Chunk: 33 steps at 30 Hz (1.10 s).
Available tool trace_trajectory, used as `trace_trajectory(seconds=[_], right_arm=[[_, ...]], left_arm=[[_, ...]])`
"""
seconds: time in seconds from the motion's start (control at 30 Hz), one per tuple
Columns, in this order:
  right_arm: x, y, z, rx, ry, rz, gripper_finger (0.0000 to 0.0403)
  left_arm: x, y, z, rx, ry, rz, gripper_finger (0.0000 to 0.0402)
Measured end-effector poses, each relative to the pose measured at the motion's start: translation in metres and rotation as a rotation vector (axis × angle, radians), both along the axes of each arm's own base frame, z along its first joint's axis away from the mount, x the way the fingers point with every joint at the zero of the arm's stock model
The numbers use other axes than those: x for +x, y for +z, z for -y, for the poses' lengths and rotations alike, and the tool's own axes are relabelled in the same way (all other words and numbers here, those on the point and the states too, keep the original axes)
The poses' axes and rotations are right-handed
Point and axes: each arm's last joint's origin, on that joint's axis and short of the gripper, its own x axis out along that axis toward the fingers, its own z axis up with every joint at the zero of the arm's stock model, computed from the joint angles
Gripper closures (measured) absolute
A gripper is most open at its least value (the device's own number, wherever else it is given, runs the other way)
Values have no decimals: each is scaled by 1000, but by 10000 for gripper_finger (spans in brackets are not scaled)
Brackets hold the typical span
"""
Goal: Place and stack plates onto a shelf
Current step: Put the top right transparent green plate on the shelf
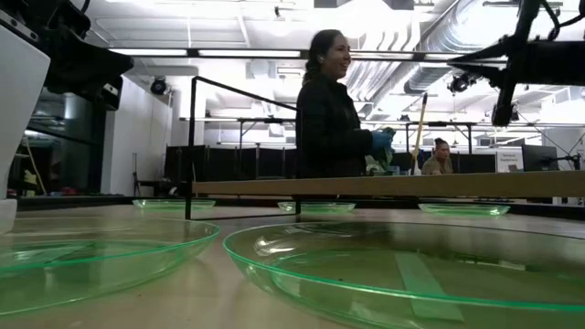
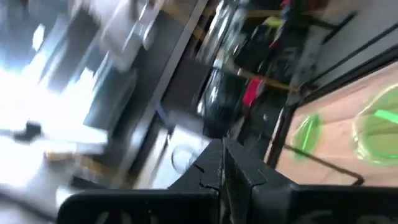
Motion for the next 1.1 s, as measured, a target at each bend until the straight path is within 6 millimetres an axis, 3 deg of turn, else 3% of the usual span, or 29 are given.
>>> trace_trajectory(seconds=[0.1,0.2,0.27,0.37,0.47,0.6,0.73,0.9,1.1], right_arm=[[-1,0,1,96,-27,55,403],[-5,13,2,106,-70,203,403],[-11,26,3,33,-144,289,403],[-15,54,3,-92,-234,287,403],[1,72,6,-91,-276,131,400],[39,83,11,-37,-276,-215,380],[69,68,18,121,-298,-640,336],[71,37,20,436,-309,-1035,276],[59,-2,19,739,-379,-1122,249]], left_arm=[[0,0,0,0,0,0,401],[0,0,0,0,0,0,401],[0,0,0,0,0,0,401],[0,0,0,0,0,0,401],[0,0,0,0,0,0,401],[0,0,0,0,0,0,401],[0,0,0,0,0,0,401],[0,0,0,0,0,1,401],[0,0,0,0,0,0,401]])
